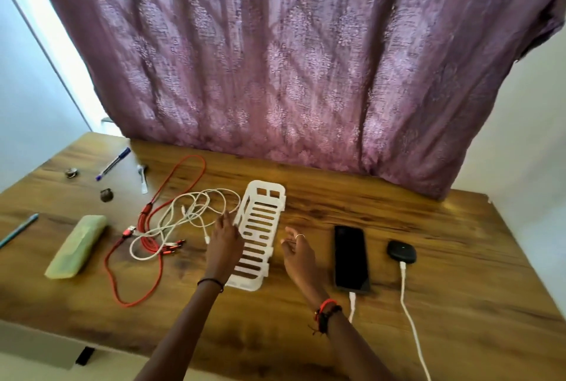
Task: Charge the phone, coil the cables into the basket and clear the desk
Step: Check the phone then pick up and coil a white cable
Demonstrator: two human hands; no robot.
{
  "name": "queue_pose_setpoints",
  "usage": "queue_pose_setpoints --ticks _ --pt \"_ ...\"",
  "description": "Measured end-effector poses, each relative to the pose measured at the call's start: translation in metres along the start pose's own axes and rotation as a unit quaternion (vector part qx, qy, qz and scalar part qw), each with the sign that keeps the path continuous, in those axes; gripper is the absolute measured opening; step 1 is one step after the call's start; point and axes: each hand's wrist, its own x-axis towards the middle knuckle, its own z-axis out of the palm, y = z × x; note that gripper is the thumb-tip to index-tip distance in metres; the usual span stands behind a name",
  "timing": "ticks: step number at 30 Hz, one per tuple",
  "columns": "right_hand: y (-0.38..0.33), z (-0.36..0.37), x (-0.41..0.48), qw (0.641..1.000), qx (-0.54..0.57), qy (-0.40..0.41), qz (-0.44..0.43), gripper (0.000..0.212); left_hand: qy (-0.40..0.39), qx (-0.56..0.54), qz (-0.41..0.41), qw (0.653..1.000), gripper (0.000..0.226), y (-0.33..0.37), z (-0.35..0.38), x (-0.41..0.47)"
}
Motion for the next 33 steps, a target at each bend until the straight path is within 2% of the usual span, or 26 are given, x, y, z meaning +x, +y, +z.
queue_pose_setpoints --ticks 5,11,15,18,22,26,29,33 --pt "-0.018 0.039 -0.001 0.997 0.051 0.06 -0.001 0.035 -0.132 -0.092 0.014 0.987 0.051 -0.019 -0.008 0.015" --pt "-0.023 0.069 0.005 0.986 0.064 0.148 0.049 0.043 -0.198 -0.233 0.054 0.95 0.037 -0.037 -0.014 0.022" --pt "-0.019 0.074 0.01 0.978 0.068 0.18 0.074 0.042 -0.241 -0.313 0.043 0.918 0.043 -0.045 -0.017 0.025" --pt "-0.022 0.074 0.014 0.974 0.06 0.198 0.092 0.033 -0.269 -0.336 0.02 0.903 0.046 -0.05 -0.017 0.032" --pt "-0.023 0.068 0.022 0.969 0.054 0.211 0.113 0.028 -0.27 -0.364 -0.007 0.891 0.038 -0.043 -0.009 0.042" --pt "-0.021 0.061 0.034 0.967 0.033 0.219 0.123 0.034 -0.292 -0.376 -0.008 0.88 0.049 -0.031 -0.001 0.05" --pt "-0.018 0.056 0.044 0.964 0.022 0.224 0.143 0.017 -0.302 -0.377 -0.019 0.875 0.048 -0.025 0.003 0.055" --pt "-0.018 0.052 0.054 0.962 0.005 0.23 0.149 0.015 -0.308 -0.384 -0.034 0.87 0.043 -0.017 0.004 0.061"
